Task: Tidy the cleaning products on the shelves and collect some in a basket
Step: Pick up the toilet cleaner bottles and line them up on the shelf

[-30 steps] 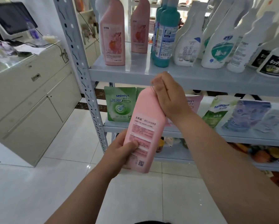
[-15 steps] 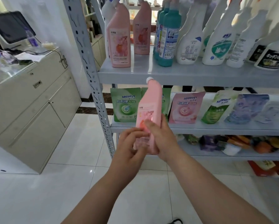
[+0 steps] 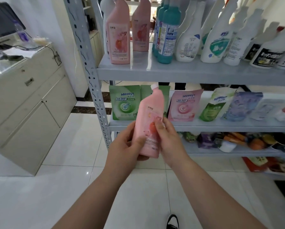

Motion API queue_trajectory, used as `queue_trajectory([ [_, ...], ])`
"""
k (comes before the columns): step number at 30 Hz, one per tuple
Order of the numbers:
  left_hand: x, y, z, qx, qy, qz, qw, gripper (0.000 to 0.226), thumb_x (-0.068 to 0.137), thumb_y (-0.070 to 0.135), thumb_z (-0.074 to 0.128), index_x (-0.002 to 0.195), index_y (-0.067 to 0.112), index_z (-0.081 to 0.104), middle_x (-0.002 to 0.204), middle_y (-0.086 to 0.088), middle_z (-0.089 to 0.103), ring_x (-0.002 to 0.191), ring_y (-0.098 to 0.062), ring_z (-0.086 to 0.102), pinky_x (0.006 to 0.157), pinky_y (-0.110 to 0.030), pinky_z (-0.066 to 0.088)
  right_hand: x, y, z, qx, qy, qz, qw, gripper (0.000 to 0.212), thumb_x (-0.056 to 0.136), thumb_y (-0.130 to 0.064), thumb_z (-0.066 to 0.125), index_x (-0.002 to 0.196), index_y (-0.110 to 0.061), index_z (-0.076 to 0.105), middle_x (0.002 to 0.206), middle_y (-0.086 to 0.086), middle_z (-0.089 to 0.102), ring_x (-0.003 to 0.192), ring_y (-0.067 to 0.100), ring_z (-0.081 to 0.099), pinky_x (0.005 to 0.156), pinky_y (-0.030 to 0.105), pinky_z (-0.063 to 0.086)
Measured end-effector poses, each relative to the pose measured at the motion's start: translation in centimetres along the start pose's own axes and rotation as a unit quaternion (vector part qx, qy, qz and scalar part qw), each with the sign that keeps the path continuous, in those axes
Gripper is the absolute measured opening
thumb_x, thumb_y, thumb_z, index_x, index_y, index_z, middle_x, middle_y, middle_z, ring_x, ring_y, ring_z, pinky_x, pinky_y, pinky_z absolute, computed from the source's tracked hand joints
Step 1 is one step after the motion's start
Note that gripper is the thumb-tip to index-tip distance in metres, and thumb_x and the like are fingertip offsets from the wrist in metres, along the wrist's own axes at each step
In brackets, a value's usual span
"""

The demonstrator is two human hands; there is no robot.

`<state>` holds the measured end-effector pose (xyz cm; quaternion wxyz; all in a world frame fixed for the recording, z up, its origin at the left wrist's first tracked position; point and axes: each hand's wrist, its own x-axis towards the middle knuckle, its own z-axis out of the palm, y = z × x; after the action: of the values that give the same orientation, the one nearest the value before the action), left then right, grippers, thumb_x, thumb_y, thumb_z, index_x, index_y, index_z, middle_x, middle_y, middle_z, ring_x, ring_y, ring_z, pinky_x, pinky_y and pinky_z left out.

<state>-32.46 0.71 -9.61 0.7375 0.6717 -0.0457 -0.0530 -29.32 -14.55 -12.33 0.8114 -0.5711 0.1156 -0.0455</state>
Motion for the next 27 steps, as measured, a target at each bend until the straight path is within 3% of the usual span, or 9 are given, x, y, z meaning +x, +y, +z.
queue_trajectory([
  [3,0.2,0.1,2.2,0.047,-0.005,0.015,0.999,0.06,0.094,0.011,0.071,0.146,0.037,0.055,0.112,0.017,0.073,0.097,-0.011,0.074,0.066,-0.033,0.064,0.9,-0.4,-1.1,0.064,0.002,0.05,0.997,0.043,0.096,-0.047,0.062,0.132,-0.022,0.064,0.128,0.014,0.072,0.119,0.037,0.068,0.101,0.062,0.053],
  [7,1.7,0.0,4.8,0.056,-0.005,0.02,0.998,0.061,0.093,0.011,0.072,0.143,0.04,0.055,0.123,0.014,0.069,0.1,-0.006,0.072,0.063,-0.027,0.063,2.9,-1.2,-3.3,0.102,-0.013,0.038,0.994,0.069,0.082,-0.054,0.072,0.139,-0.019,0.059,0.135,0.018,0.067,0.124,0.042,0.063,0.101,0.065,0.052],
  [10,4.1,0.5,6.4,0.02,-0.007,0.023,1.0,0.054,0.097,0.001,0.062,0.138,0.034,0.057,0.12,0.013,0.07,0.093,-0.015,0.076,0.063,-0.034,0.063,5.3,-2.7,-5.0,0.076,-0.048,-0.021,0.996,0.043,0.092,-0.044,0.069,0.133,-0.031,0.064,0.124,0.006,0.074,0.112,0.026,0.072,0.086,0.048,0.062],
  [12,6.2,1.1,7.5,0.001,0.004,0.031,1.0,0.051,0.097,-0.004,0.056,0.133,0.032,0.058,0.12,0.013,0.071,0.092,-0.019,0.076,0.064,-0.035,0.063,7.1,-4.7,-5.8,0.027,-0.068,-0.05,0.996,0.039,0.089,-0.051,0.075,0.126,-0.041,0.066,0.119,0.001,0.076,0.107,0.019,0.074,0.084,0.041,0.062],
  [15,9.9,2.7,9.2,0.006,0.021,0.04,0.999,0.049,0.09,0.01,0.056,0.13,0.038,0.06,0.119,0.01,0.072,0.096,-0.02,0.075,0.064,-0.035,0.062,10.6,-8.9,-7.1,-0.055,-0.109,-0.071,0.99,0.052,0.075,-0.066,0.082,0.12,-0.044,0.068,0.123,-0.003,0.075,0.113,0.019,0.073,0.09,0.046,0.061],
  [18,13.6,4.2,10.8,0.058,0.048,0.072,0.995,0.049,0.085,0.024,0.051,0.127,0.046,0.062,0.115,0.011,0.072,0.094,-0.019,0.073,0.063,-0.037,0.062,14.2,-12.9,-7.9,-0.096,-0.137,-0.093,0.981,0.064,0.069,-0.069,0.085,0.121,-0.038,0.067,0.124,-0.005,0.074,0.113,0.019,0.073,0.091,0.048,0.061],
  [22,18.4,6.2,12.4,0.105,0.058,0.1,0.988,0.047,0.092,0.028,0.047,0.128,0.054,0.061,0.112,0.016,0.074,0.097,-0.008,0.073,0.071,-0.032,0.064,17.6,-17.5,-7.6,-0.128,-0.135,-0.144,0.972,0.055,0.067,-0.066,0.085,0.113,-0.044,0.064,0.122,-0.011,0.073,0.112,0.017,0.072,0.091,0.05,0.061],
  [25,22.3,7.7,12.2,0.142,0.049,0.106,0.983,0.043,0.092,0.04,0.048,0.13,0.058,0.059,0.119,0.017,0.073,0.105,-0.01,0.072,0.081,-0.04,0.063,19.7,-20.2,-7.3,-0.151,-0.123,-0.192,0.962,0.05,0.07,-0.059,0.082,0.112,-0.042,0.06,0.116,-0.017,0.072,0.107,0.01,0.072,0.087,0.041,0.063],
  [27,25.4,8.5,11.5,0.149,0.067,0.108,0.981,0.048,0.089,0.048,0.049,0.136,0.049,0.057,0.127,0.015,0.069,0.111,-0.013,0.069,0.089,-0.042,0.06,20.8,-21.4,-7.2,-0.167,-0.123,-0.219,0.953,0.04,0.08,-0.048,0.083,0.112,-0.042,0.059,0.113,-0.02,0.072,0.103,0.005,0.072,0.084,0.034,0.063],
])
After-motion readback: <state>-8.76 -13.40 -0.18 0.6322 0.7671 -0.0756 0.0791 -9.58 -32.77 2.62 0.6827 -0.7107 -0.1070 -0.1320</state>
